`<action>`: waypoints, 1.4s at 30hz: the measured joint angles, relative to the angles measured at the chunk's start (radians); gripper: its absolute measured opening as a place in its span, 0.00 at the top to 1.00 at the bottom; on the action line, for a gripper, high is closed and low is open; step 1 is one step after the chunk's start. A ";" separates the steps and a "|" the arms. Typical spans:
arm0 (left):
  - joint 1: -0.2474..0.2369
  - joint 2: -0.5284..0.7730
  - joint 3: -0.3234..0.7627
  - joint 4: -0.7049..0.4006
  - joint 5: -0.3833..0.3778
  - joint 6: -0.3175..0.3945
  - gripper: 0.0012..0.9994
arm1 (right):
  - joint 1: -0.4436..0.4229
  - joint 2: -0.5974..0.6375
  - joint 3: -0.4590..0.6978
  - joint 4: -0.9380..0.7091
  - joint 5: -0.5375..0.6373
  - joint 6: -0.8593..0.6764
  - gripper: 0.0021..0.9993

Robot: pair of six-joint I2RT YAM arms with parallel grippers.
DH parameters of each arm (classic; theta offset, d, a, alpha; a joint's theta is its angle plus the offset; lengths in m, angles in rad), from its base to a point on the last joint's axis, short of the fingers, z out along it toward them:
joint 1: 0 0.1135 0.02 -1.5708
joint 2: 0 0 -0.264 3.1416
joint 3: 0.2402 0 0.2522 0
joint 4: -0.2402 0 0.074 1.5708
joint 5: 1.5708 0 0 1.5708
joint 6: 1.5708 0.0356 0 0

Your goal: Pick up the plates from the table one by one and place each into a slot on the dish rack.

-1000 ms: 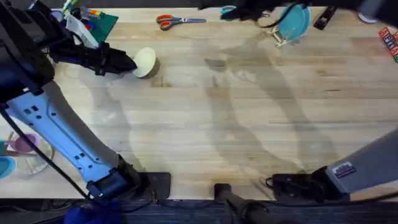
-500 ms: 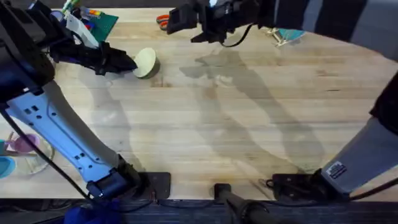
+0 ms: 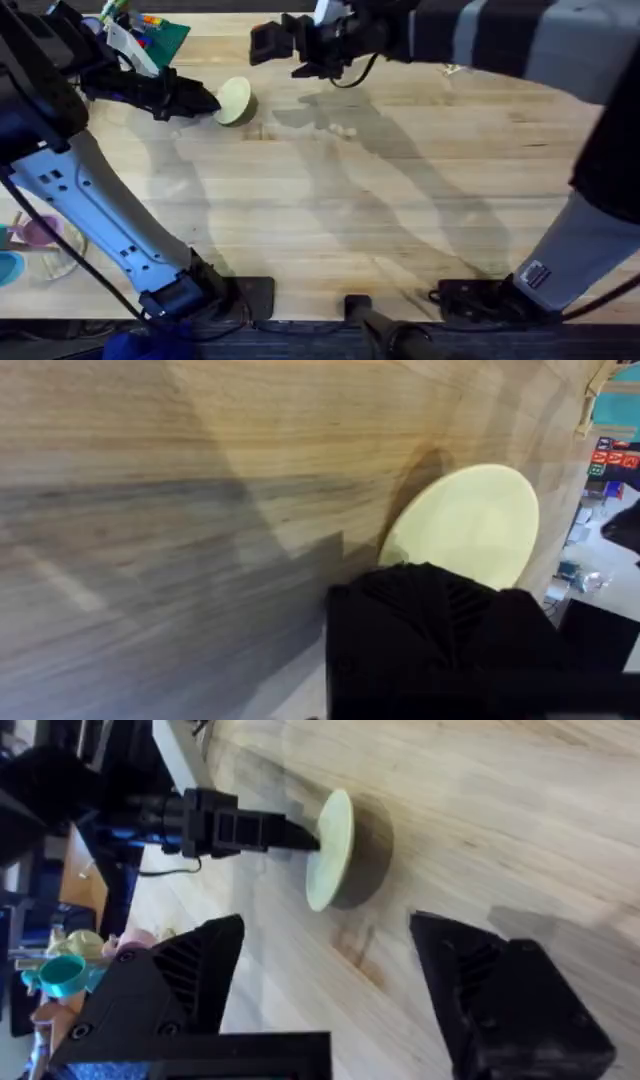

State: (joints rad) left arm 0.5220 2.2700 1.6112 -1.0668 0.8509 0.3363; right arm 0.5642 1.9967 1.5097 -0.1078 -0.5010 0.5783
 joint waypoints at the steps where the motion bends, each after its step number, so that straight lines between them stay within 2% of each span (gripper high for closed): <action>1: 0.000 0.000 0.000 0.000 0.000 0.000 0.96 | 0.007 0.011 0.000 0.016 0.003 0.011 0.01; 16: -0.001 0.000 0.000 0.000 0.000 0.000 0.96 | 0.092 0.130 0.004 0.129 0.009 0.164 0.01; 22: -0.001 0.000 0.000 0.000 0.000 0.000 0.96 | 0.121 0.196 0.080 0.128 0.014 0.181 0.00; 28: -0.001 0.000 0.000 0.000 0.000 0.000 0.96 | 0.130 0.241 0.138 0.131 0.018 0.197 0.00; 42: -0.001 0.000 0.000 0.000 0.000 0.000 0.96 | 0.129 0.294 0.140 0.207 0.053 0.230 0.00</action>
State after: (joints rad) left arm 0.5213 2.2700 1.6112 -1.0664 0.8509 0.3359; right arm 0.6933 2.2904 1.6497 0.0988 -0.4477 0.8084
